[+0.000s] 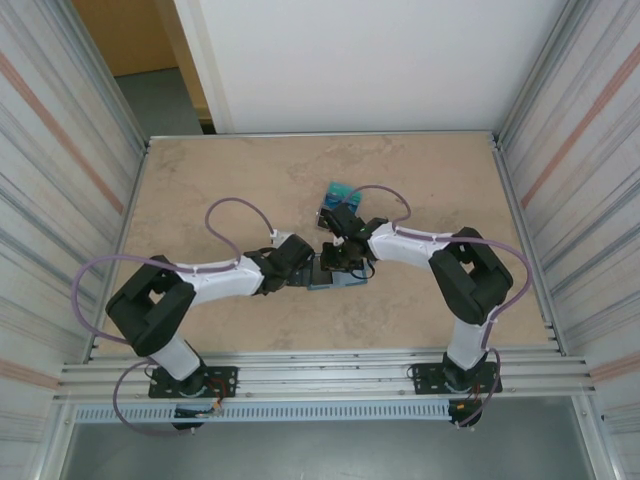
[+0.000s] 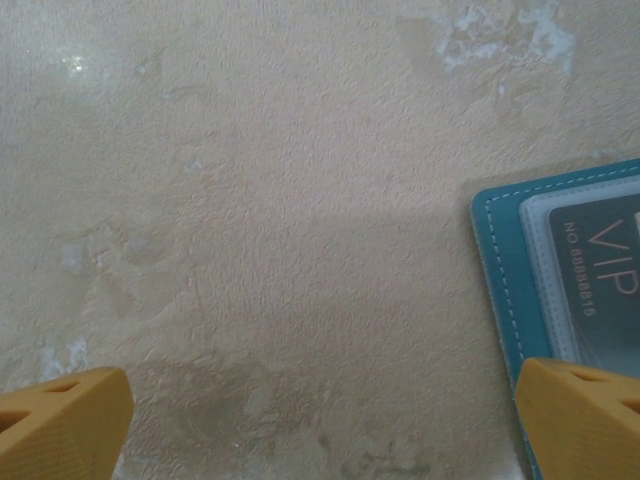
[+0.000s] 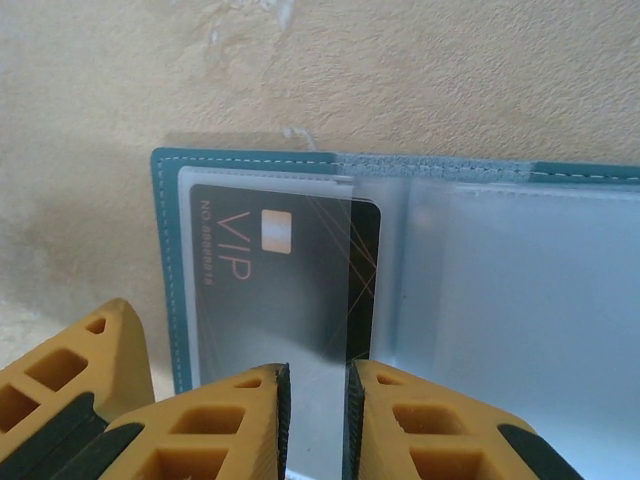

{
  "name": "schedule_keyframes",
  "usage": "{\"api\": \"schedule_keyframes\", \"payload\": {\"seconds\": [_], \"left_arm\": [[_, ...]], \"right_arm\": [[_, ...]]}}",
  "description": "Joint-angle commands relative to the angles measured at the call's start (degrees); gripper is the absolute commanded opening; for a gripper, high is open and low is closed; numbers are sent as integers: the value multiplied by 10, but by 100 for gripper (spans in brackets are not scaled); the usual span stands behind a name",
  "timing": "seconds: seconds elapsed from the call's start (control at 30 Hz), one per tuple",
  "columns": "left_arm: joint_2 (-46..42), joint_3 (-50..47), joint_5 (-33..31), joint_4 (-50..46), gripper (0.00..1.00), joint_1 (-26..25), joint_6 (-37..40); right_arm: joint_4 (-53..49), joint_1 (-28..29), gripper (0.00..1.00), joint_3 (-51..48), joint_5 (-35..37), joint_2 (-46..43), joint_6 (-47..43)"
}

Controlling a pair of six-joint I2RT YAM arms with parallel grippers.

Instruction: Take the credit cards out of the card holder

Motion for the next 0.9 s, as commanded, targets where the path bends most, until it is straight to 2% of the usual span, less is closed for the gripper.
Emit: {"api": "schedule_keyframes", "payload": {"seconds": [0.0,0.87], "left_arm": [[14,9,-1,3,99,-2,-16],[26,6,-7,-15,99,-2,-24]], "right_arm": [[-5,-2,24,14,-6,14,14],[3,-5,26,-5,-23,29,42]]}}
